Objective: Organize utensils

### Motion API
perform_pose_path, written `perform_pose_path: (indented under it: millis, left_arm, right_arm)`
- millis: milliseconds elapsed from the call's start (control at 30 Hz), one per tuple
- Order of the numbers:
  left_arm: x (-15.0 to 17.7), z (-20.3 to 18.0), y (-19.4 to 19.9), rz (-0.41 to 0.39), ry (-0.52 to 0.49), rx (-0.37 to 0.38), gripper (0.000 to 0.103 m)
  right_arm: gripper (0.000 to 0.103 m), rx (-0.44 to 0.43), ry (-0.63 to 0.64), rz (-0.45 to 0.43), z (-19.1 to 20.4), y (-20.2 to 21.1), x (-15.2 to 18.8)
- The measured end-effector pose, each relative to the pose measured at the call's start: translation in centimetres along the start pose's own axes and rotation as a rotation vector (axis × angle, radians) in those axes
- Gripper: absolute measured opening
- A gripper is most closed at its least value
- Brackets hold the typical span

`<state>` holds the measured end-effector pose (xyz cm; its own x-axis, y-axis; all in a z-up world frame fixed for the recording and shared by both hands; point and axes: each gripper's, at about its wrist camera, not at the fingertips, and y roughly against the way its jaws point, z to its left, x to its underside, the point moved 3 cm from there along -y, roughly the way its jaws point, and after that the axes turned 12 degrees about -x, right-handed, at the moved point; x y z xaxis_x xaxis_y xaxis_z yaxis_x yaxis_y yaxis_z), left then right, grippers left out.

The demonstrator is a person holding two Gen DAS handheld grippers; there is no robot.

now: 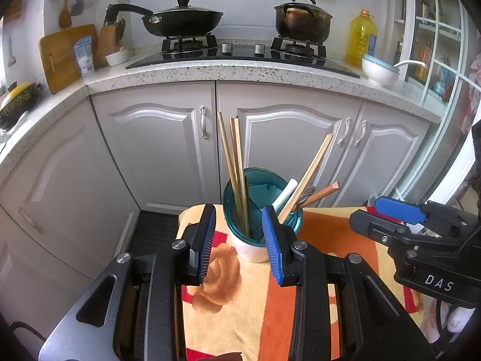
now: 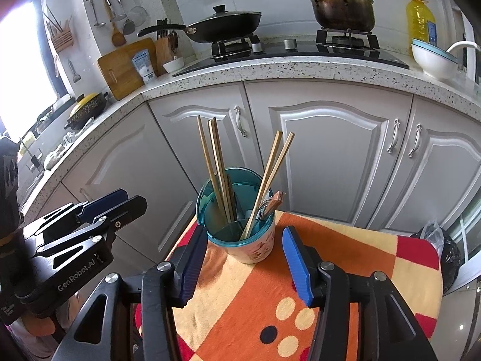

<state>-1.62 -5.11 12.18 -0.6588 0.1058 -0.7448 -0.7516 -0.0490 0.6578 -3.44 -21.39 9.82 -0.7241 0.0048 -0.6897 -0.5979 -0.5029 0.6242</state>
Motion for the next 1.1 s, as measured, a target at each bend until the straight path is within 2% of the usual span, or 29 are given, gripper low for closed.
perform_pose_path:
  millis: [1100]
  left_arm:
    - [-0.01,0.32,-0.07,-0.004,0.006,-0.026,0.031]
  right_arm:
    - [0.055,-0.004,-0.01,0.013,-0.4,-0.63,0.07]
